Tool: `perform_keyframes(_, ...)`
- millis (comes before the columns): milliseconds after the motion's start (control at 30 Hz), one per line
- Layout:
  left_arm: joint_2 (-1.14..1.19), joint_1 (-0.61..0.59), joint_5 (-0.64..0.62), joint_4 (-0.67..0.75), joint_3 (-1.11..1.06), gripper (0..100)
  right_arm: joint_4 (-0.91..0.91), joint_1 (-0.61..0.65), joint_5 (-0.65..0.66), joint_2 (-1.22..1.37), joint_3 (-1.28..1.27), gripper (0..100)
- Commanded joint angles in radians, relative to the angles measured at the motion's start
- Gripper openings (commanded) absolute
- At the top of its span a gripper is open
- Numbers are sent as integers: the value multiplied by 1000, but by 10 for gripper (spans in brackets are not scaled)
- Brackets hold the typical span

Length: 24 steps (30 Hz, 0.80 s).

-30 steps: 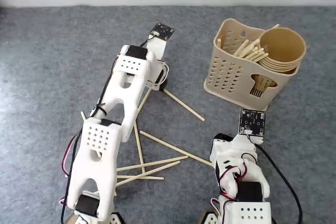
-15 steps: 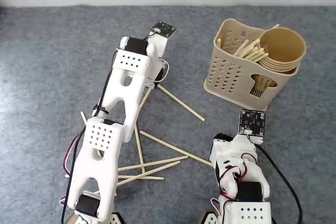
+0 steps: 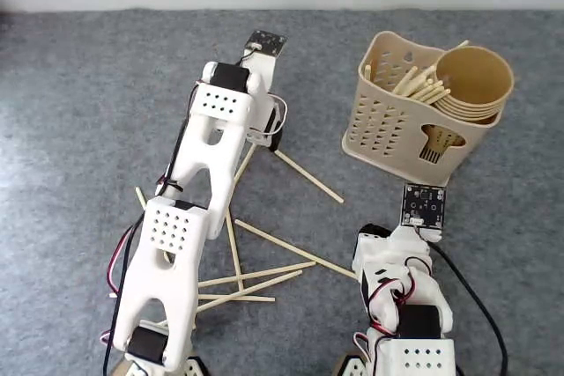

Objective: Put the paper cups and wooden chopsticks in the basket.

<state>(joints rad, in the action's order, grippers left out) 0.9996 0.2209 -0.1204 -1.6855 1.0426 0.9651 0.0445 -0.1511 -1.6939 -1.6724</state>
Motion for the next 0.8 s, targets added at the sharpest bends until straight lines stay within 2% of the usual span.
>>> perform_keyframes(0, 11, 12, -12, 18, 47, 178, 2, -5, 0, -22, -12, 9)
perform_keyframes(267, 138, 3, 21, 5, 73, 137, 2, -5, 0, -22, -12, 9)
perform_keyframes(433, 141, 9, 18, -21, 163, 6, 2, -5, 0, -22, -12, 9)
perform_keyframes(533, 140, 11, 17, -71, 251, 12, 2, -5, 0, -22, -12, 9)
perform_keyframes(767, 140, -35, 15, -72, 438, 12, 2, -5, 0, -22, -12, 9)
